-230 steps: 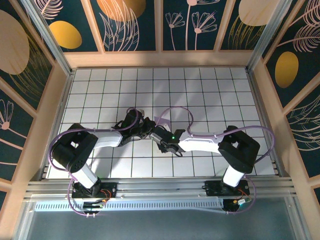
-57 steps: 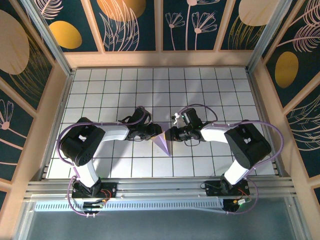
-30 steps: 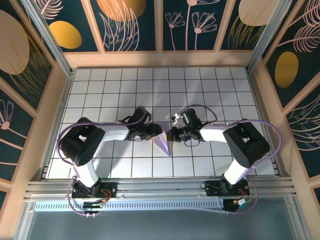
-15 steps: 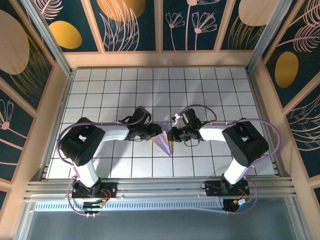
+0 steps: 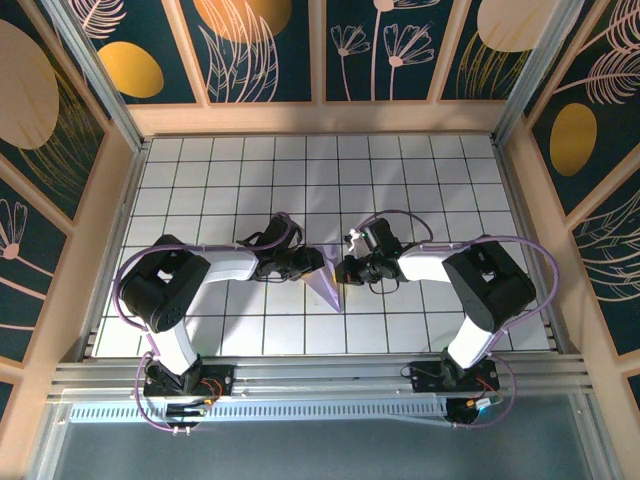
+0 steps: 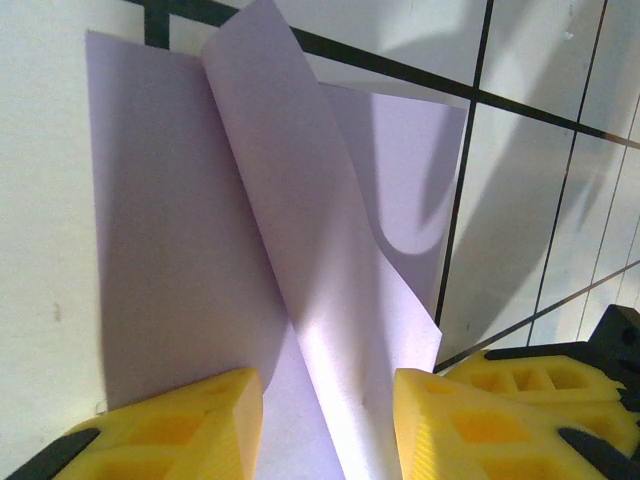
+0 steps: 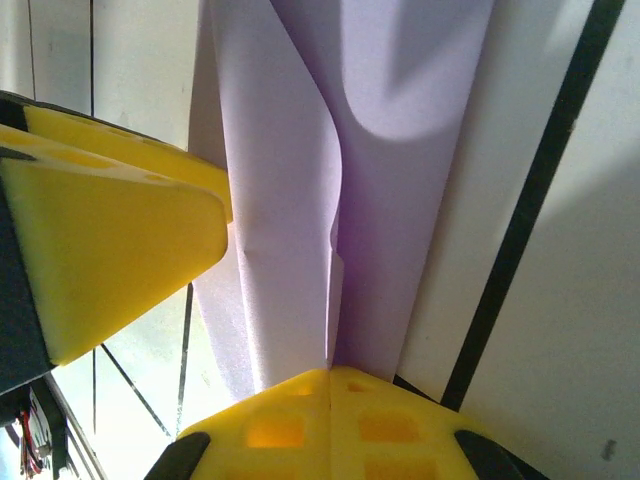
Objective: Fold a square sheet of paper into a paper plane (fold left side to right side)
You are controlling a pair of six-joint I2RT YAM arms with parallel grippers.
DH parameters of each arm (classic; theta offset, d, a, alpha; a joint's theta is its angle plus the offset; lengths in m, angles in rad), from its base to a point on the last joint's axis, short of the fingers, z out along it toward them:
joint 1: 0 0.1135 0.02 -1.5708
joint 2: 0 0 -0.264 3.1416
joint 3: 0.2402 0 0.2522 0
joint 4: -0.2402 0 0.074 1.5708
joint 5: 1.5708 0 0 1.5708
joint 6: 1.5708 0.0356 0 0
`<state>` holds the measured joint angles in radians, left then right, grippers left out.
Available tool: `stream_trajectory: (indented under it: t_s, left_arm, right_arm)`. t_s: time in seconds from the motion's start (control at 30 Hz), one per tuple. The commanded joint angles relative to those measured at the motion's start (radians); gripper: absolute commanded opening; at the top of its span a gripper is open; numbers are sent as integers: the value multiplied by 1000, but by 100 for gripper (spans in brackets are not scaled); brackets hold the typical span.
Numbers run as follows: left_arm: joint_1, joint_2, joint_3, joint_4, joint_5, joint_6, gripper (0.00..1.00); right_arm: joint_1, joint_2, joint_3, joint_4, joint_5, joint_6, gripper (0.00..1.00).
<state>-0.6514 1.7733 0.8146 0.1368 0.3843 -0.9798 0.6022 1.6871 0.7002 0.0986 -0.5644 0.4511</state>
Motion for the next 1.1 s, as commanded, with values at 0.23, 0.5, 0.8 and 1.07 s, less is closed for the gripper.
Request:
stream_trajectory:
  t_s: [0.23, 0.5, 0.8, 1.07]
  left_arm:
    - [-4, 15, -23, -77, -50, 10, 40]
    - [-4, 15, -24, -76, -49, 10, 40]
    - [-4, 16, -25, -74, -48, 9, 40]
    - [-4, 15, -25, -72, -48, 10, 40]
  right_arm:
    - [7, 14, 13, -36, 41, -20, 0]
    - [12, 21, 15, -36, 34, -23, 0]
    - [19, 35, 4, -39, 40, -20, 0]
    - [21, 42, 10, -51, 67, -20, 0]
